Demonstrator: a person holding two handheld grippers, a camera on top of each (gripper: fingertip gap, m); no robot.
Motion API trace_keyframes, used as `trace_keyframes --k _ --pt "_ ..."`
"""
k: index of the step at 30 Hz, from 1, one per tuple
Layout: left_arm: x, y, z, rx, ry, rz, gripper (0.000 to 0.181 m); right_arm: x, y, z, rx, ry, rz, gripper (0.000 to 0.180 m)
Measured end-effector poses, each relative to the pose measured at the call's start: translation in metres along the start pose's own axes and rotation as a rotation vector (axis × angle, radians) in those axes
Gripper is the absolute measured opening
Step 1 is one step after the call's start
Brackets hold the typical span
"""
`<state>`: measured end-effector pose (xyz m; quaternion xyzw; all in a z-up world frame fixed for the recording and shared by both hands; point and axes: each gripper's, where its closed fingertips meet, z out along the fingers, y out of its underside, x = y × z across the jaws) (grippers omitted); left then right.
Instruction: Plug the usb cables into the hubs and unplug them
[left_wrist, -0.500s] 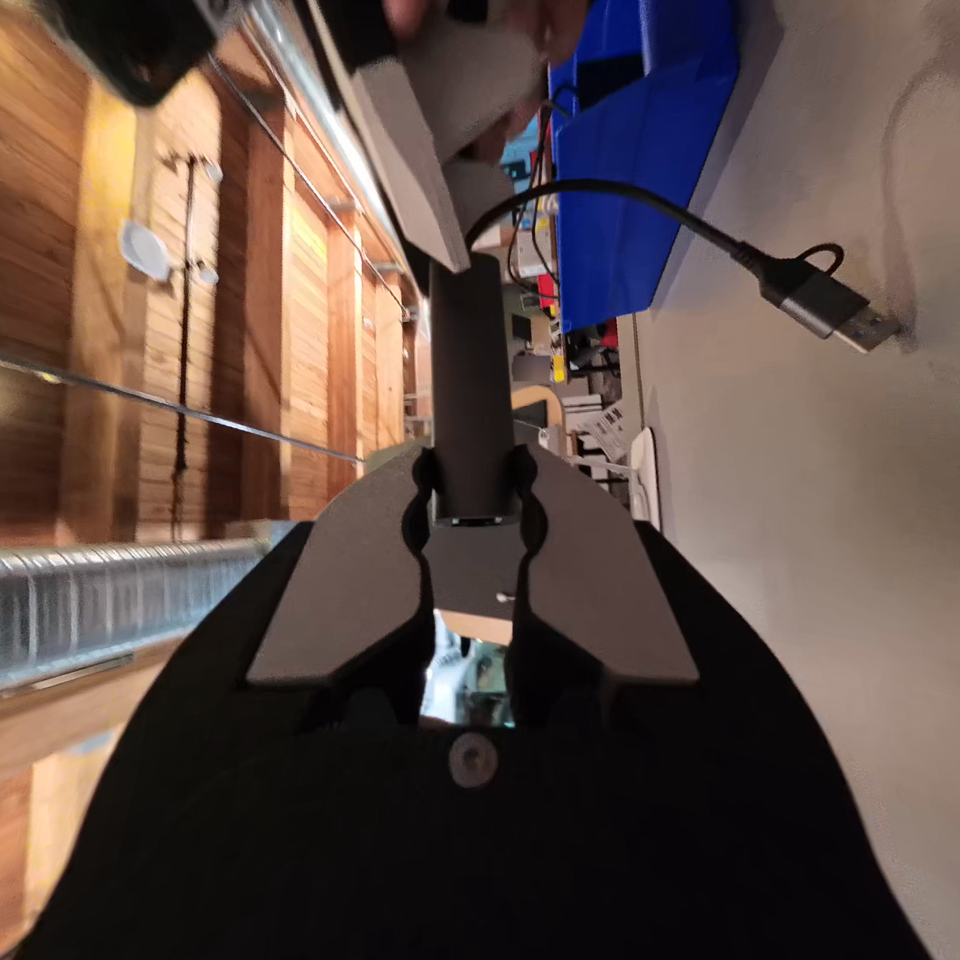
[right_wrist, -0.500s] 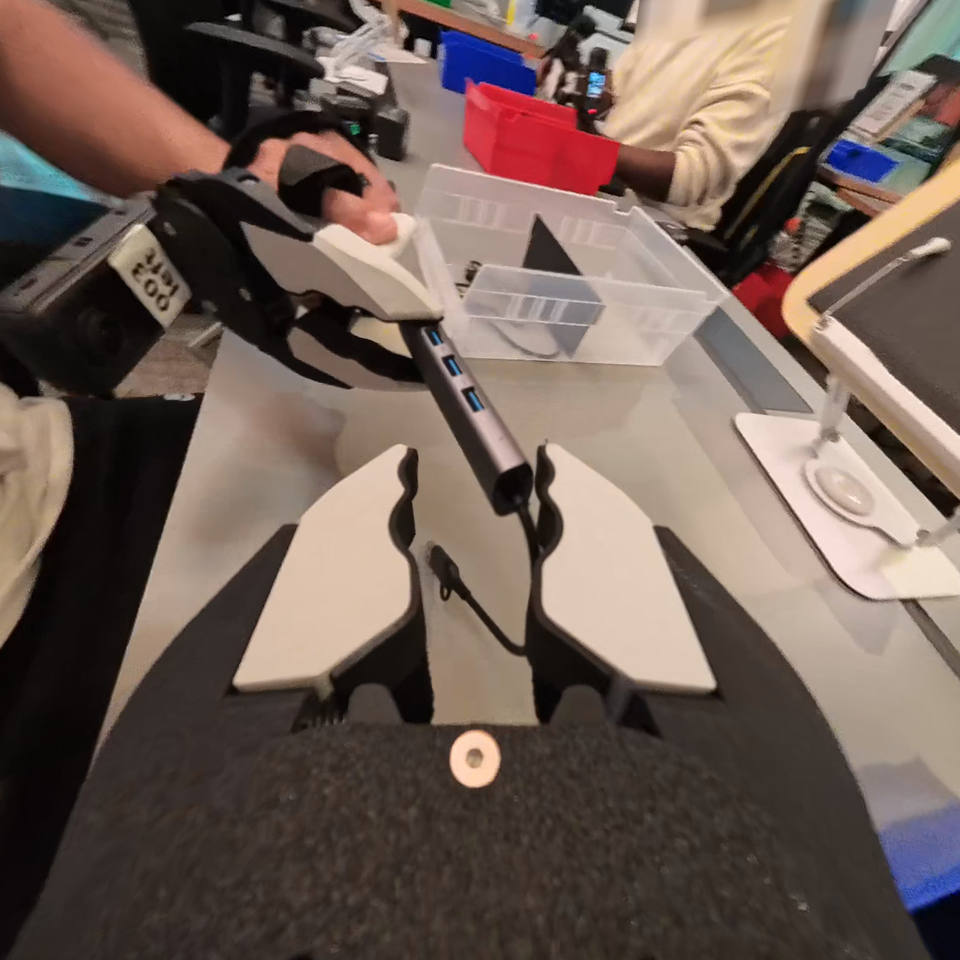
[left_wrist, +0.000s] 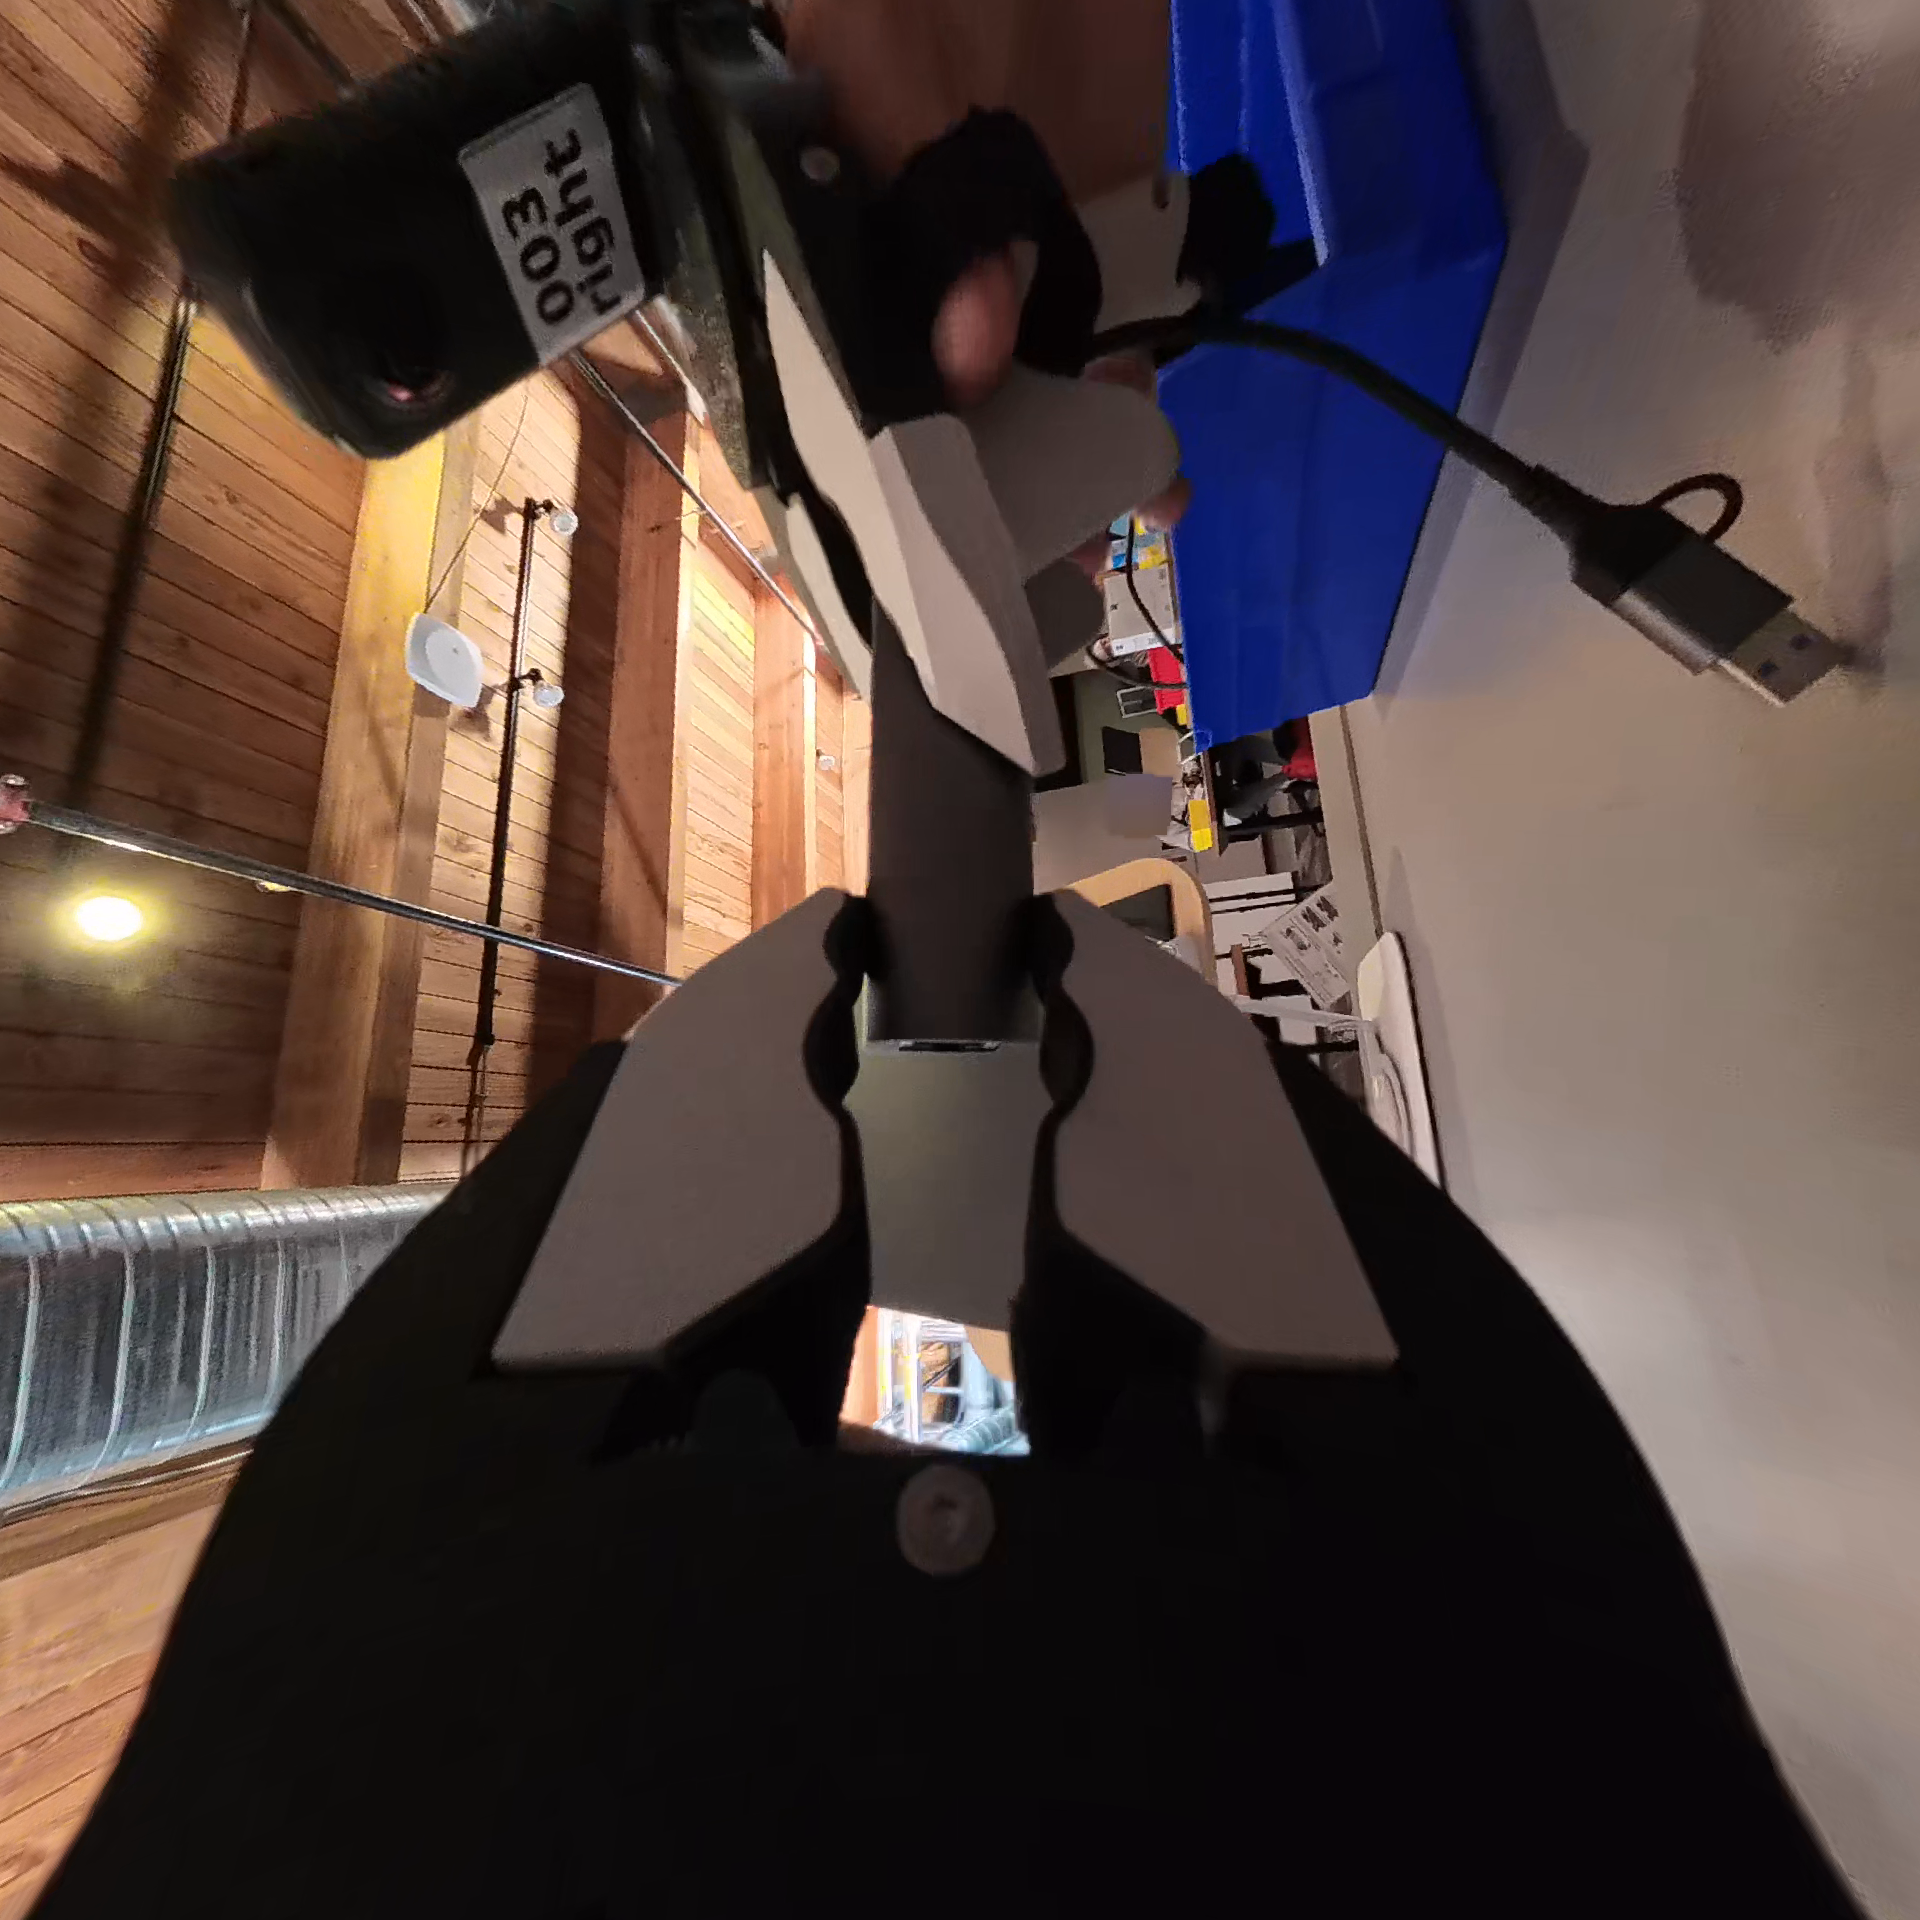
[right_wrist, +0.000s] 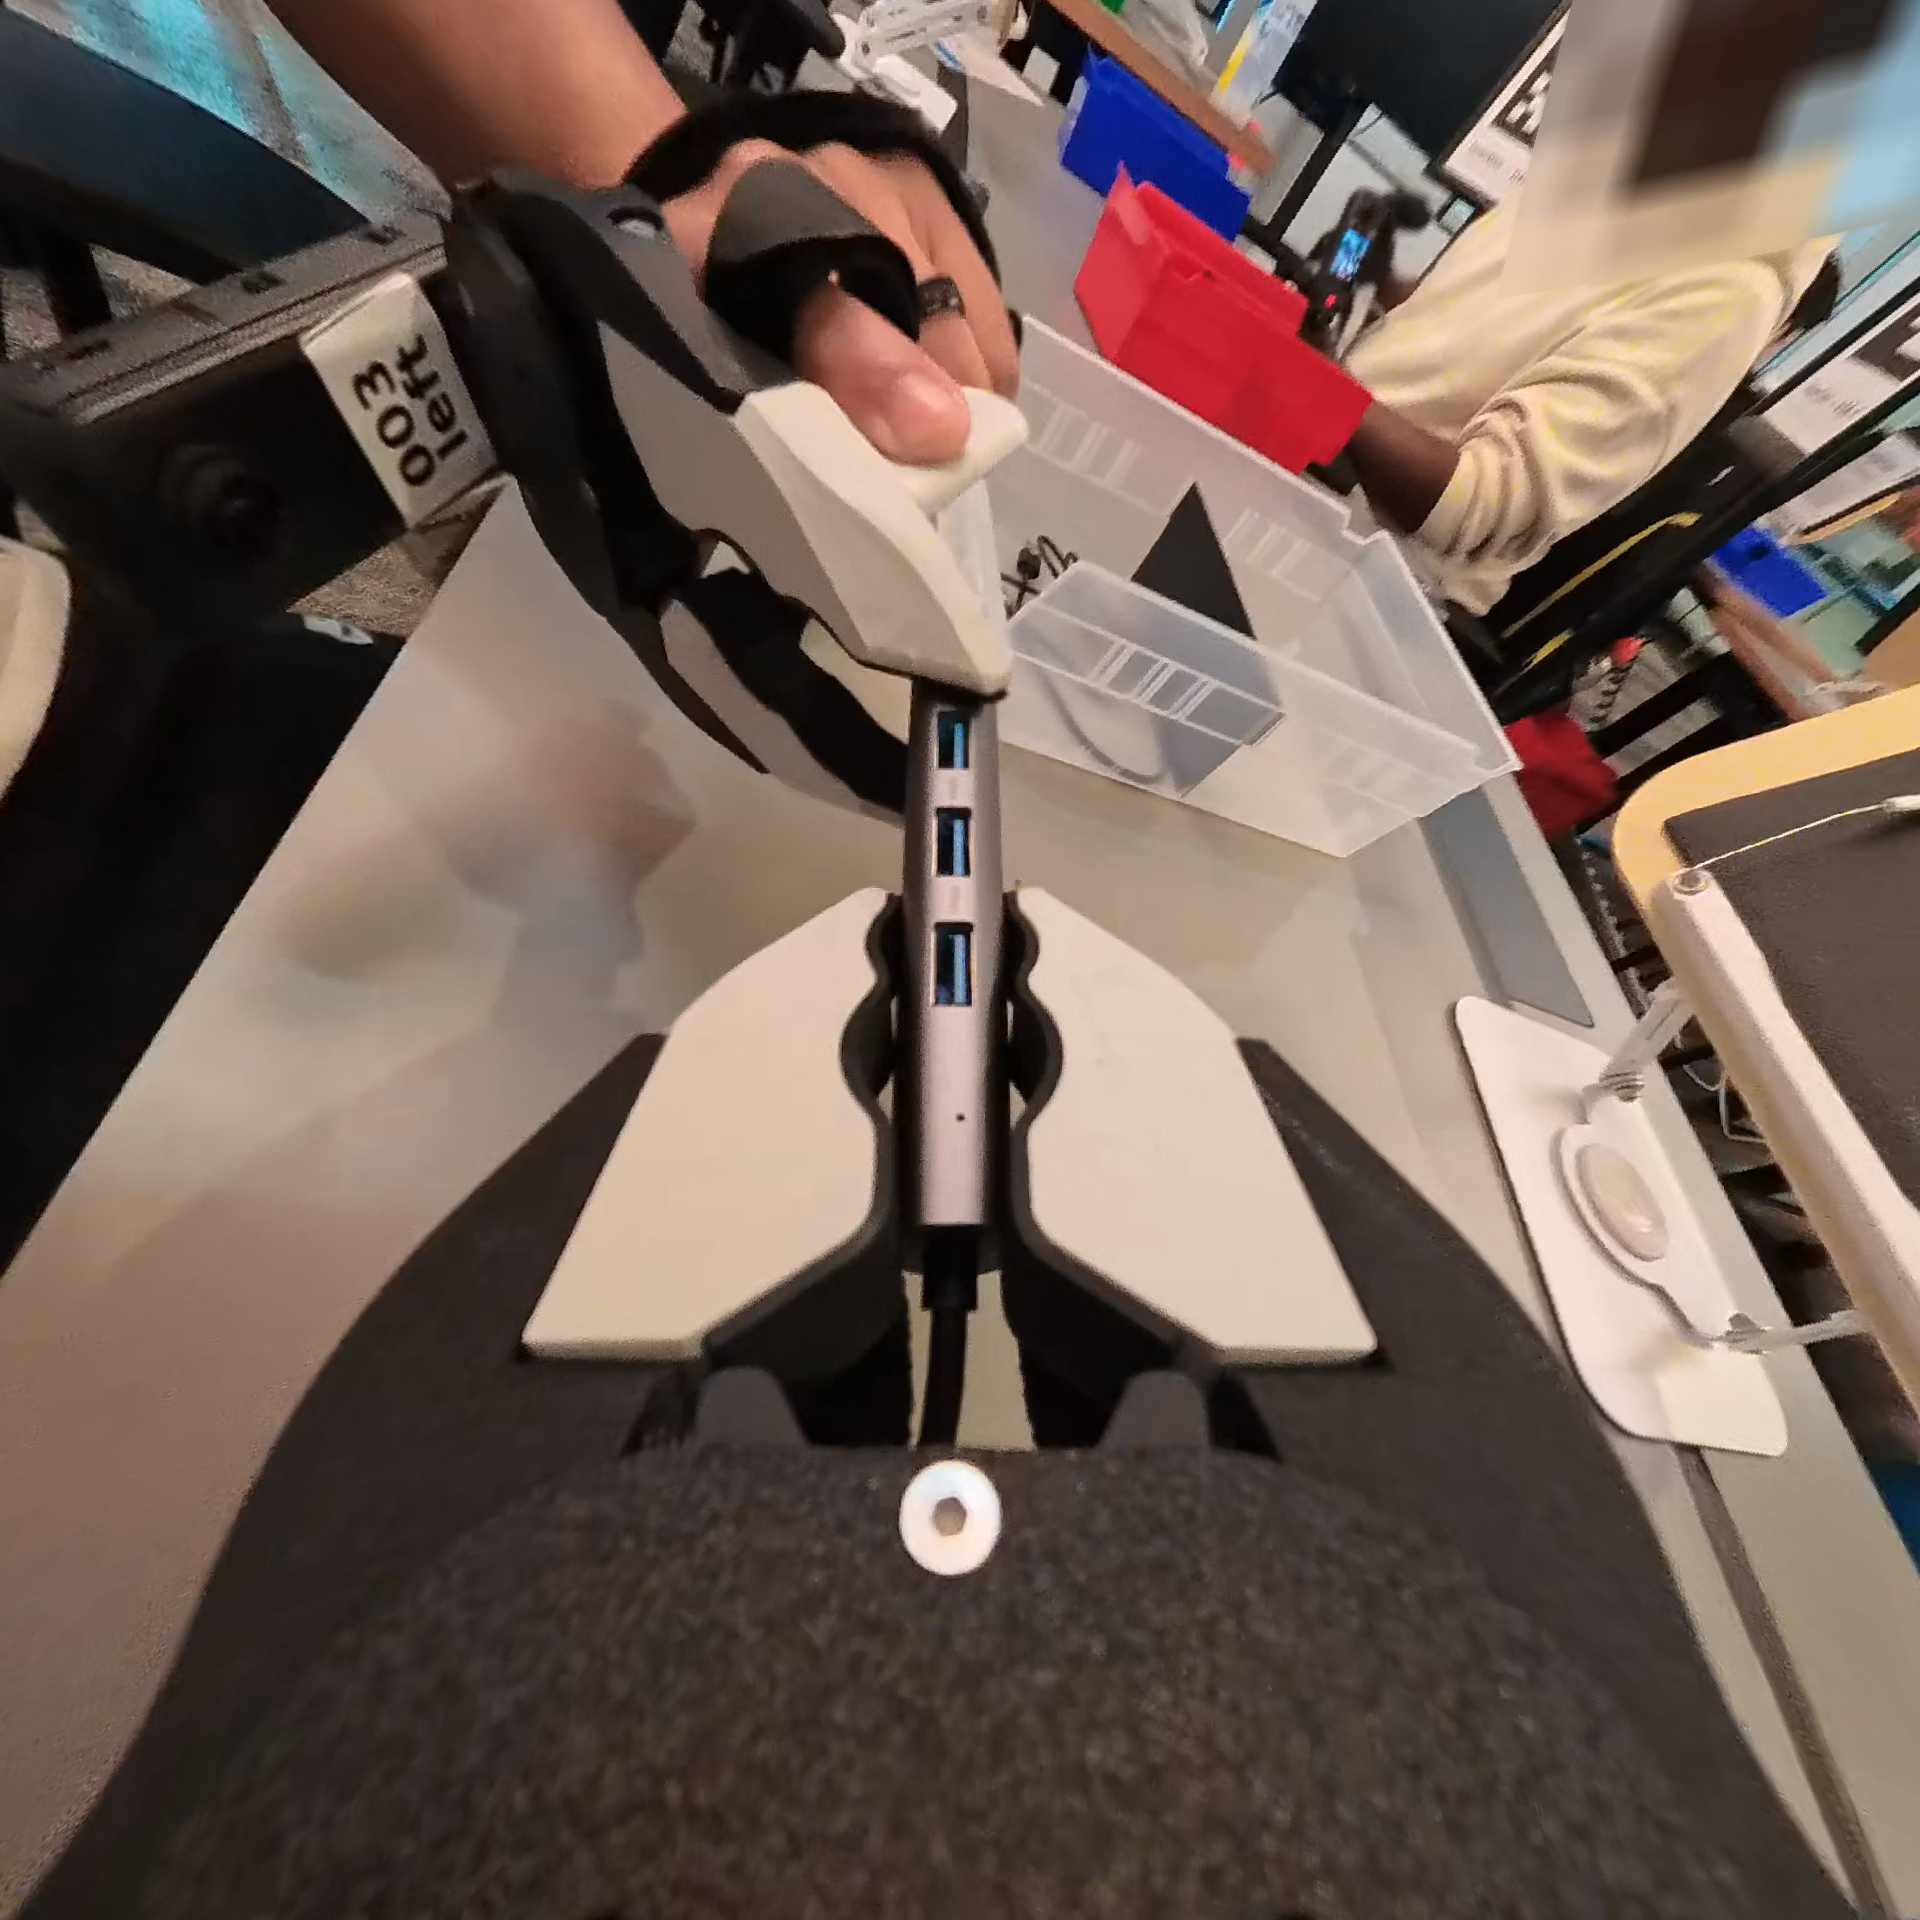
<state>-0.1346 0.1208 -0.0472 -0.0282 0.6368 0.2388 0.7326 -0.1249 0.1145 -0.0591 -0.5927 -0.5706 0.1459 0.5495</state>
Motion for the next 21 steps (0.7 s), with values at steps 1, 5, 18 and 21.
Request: trace_keyframes --k 1,5,18,21 --pt "0.001 0.001 0.0 0.004 0.011 -0.015 0.03 0.0 0.001 0.001 0.004 0.006 0.001 0.017" --pt "0.003 0.004 -0.002 0.01 0.005 -0.029 0.03 0.0 -0.001 0.006 0.015 0.007 0.06 0.017" --pt "0.01 0.019 0.006 -0.06 -0.012 -0.074 0.03 0.013 -0.002 0.01 -0.003 0.062 -0.033 0.017" --pt "0.019 0.037 0.006 -0.143 0.053 -0.21 0.021 0.044 0.013 0.014 -0.114 0.2 -0.126 0.017"
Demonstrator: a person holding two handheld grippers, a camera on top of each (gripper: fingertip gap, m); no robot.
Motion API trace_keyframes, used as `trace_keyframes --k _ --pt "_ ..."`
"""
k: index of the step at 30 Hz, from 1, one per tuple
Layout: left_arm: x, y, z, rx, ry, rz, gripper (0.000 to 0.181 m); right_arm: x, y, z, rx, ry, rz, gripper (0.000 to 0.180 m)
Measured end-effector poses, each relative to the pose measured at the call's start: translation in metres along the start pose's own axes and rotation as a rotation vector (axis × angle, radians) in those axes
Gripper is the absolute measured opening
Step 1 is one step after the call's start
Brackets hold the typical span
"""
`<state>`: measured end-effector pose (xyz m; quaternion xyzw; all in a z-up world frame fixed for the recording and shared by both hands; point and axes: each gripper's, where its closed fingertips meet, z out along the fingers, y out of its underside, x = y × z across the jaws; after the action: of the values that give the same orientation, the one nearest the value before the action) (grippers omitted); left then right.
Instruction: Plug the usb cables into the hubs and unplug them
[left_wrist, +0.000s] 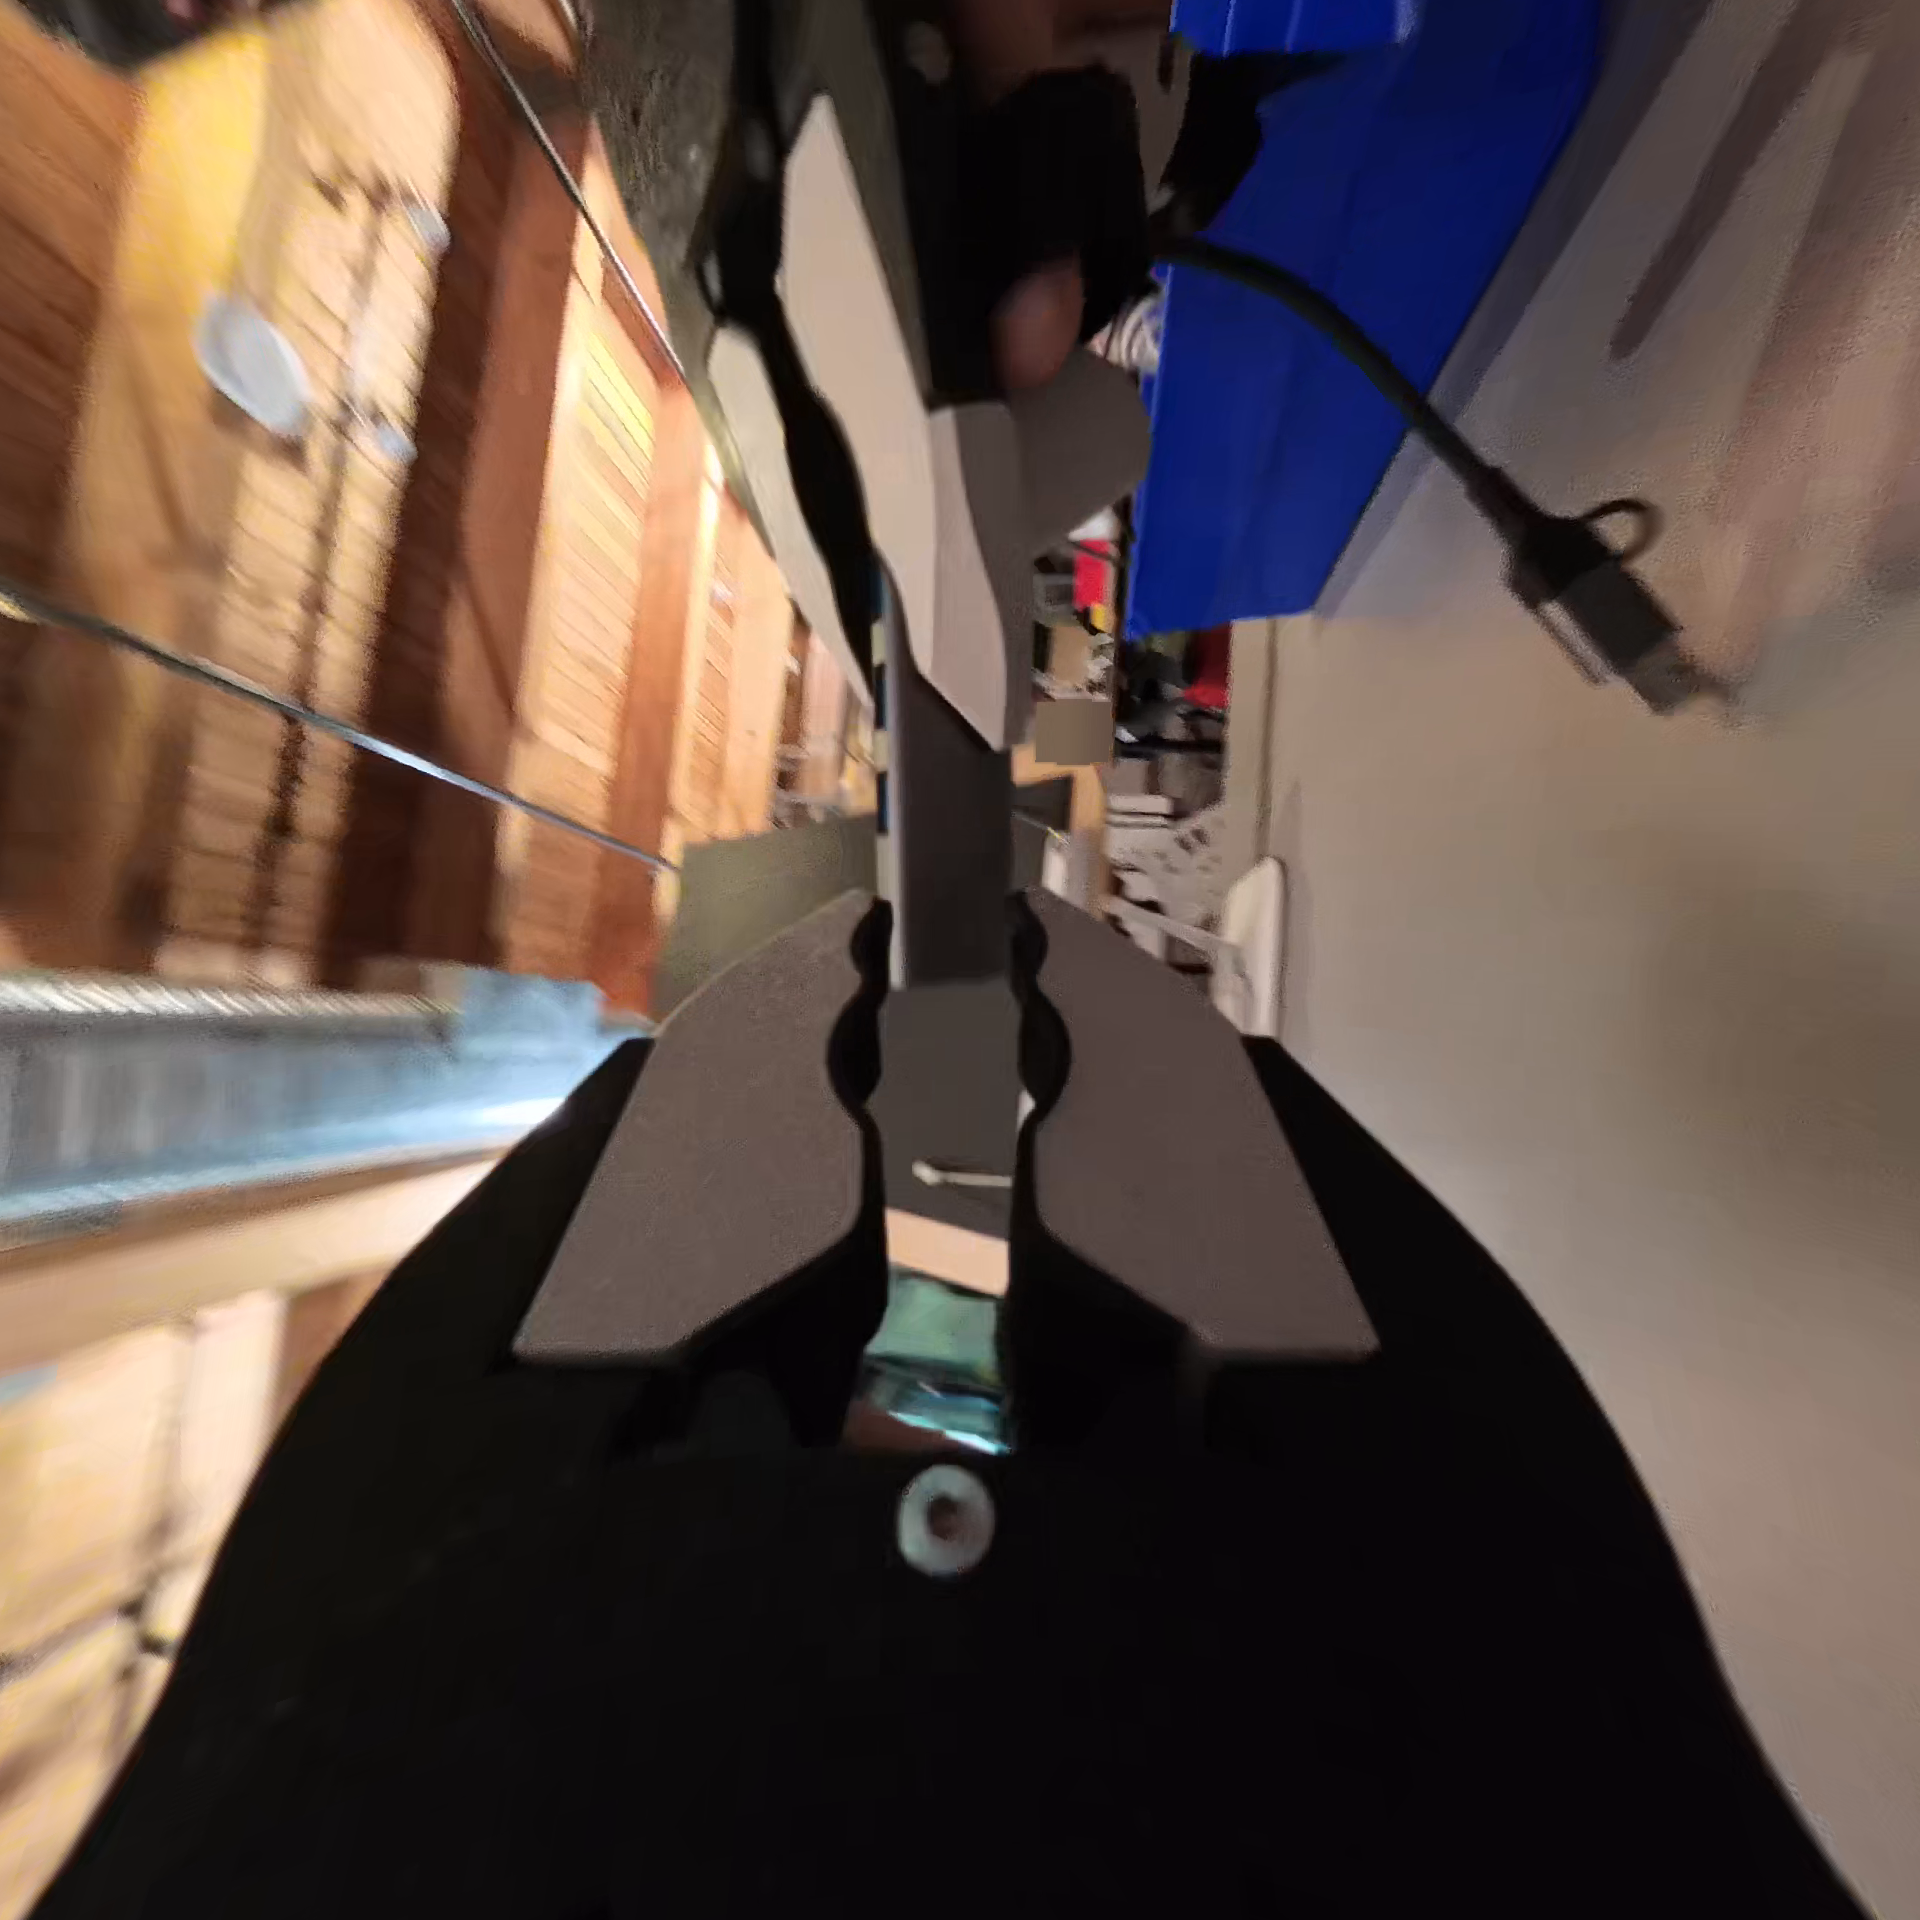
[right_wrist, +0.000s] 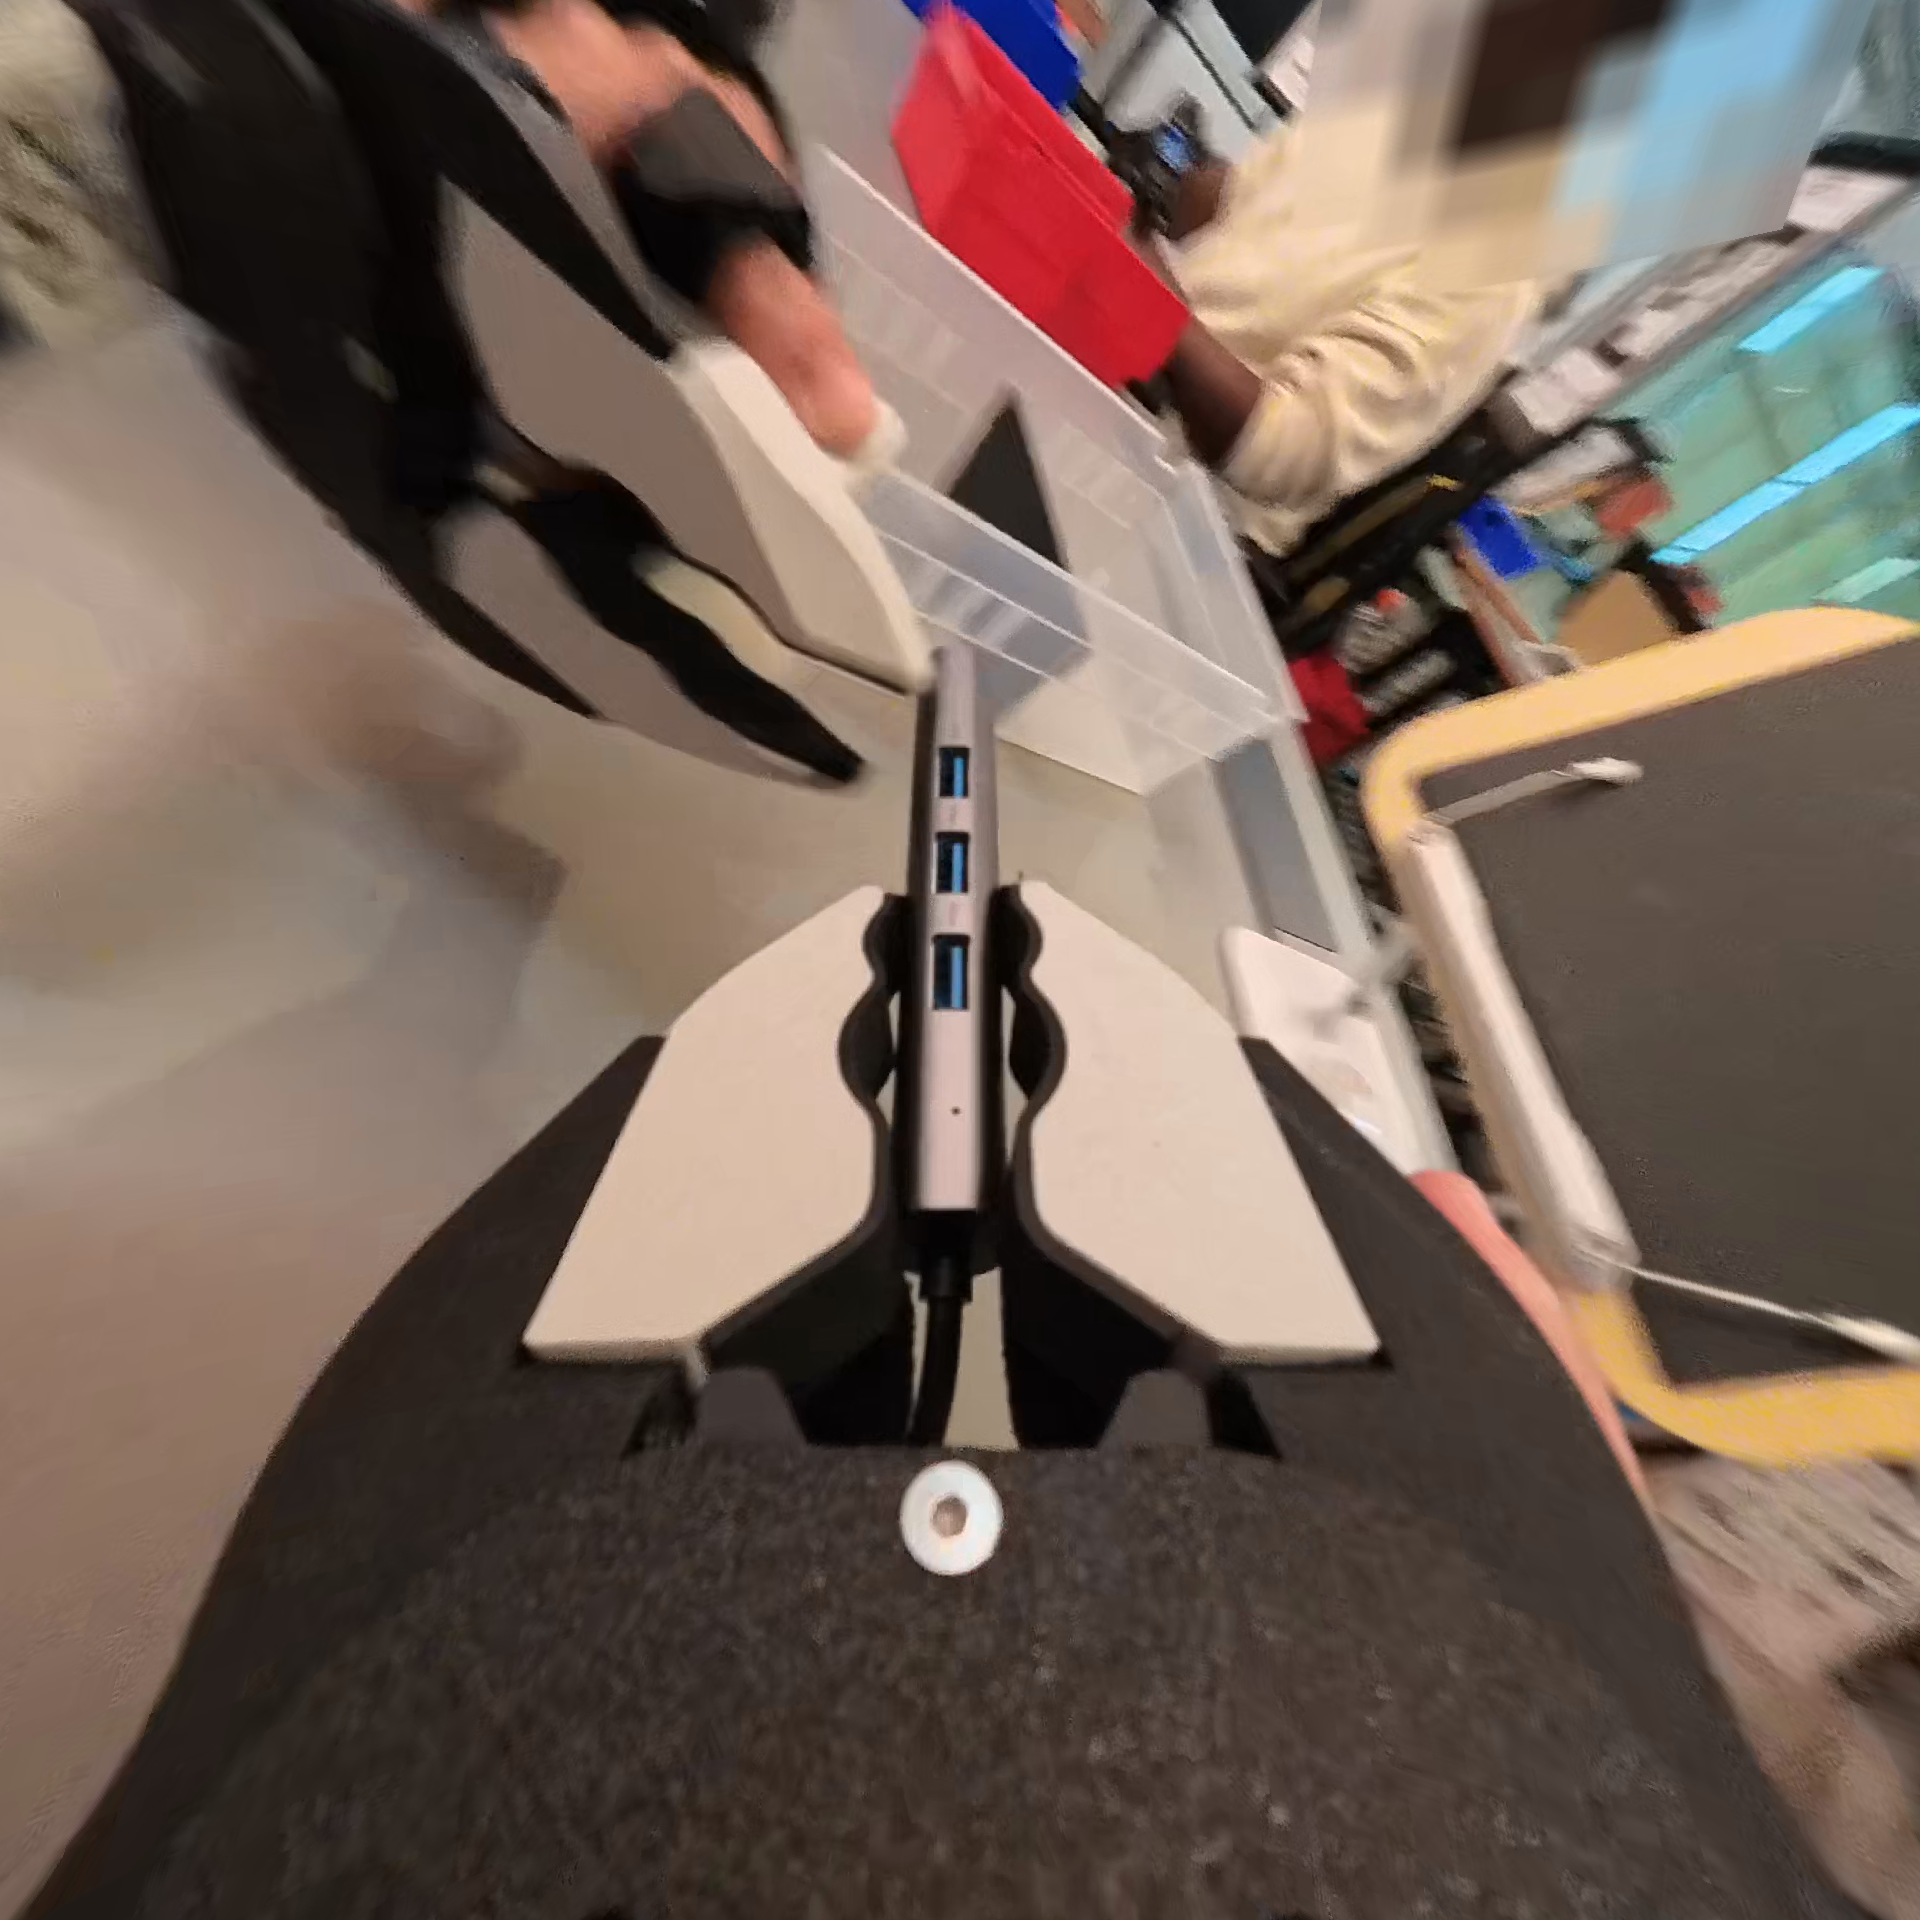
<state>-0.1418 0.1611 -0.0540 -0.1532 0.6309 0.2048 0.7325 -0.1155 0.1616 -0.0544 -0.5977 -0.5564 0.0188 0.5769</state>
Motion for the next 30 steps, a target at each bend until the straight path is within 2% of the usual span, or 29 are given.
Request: trace_keyframes --k 3,5,7,9,13,15,18,21,24,27,30 --pt "0.01 0.021 -0.016 -0.151 0.121 -0.311 0.023 0.046 0.019 0.013 -0.089 0.179 -0.096 0.017" --pt "0.028 0.021 -0.037 -0.263 0.273 -0.675 0.023 0.073 0.034 0.026 -0.181 0.301 -0.211 0.017" --pt "0.048 0.007 -0.063 -0.351 0.43 -1.084 0.026 0.087 0.05 0.045 -0.243 0.338 -0.272 0.017" --pt "0.059 -0.006 -0.086 -0.404 0.498 -1.397 0.03 0.092 0.07 0.065 -0.294 0.364 -0.293 0.017" --pt "0.062 -0.008 -0.122 -0.517 0.474 -1.699 0.044 0.07 0.105 0.095 -0.26 0.351 -0.26 0.017" --pt "0.061 -0.008 -0.136 -0.512 0.461 -1.822 0.044 0.056 0.117 0.098 -0.251 0.363 -0.287 0.017" --pt "0.068 0.007 -0.149 -0.575 0.472 -1.851 0.049 0.051 0.108 0.095 -0.211 0.371 -0.355 0.017" --pt "0.078 0.033 -0.152 -0.664 0.449 -1.829 0.055 0.05 0.104 0.097 -0.168 0.351 -0.296 0.017" --pt "0.083 0.055 -0.155 -0.742 0.399 -1.845 0.052 0.053 0.108 0.097 -0.175 0.347 -0.269 0.017" --pt "0.066 0.07 -0.152 -0.675 0.357 -1.839 0.043 0.053 0.109 0.097 -0.176 0.347 -0.264 0.017" --pt "0.032 0.097 -0.145 -0.576 0.45 -1.722 0.037 0.05 0.11 0.098 -0.182 0.336 -0.276 0.017"
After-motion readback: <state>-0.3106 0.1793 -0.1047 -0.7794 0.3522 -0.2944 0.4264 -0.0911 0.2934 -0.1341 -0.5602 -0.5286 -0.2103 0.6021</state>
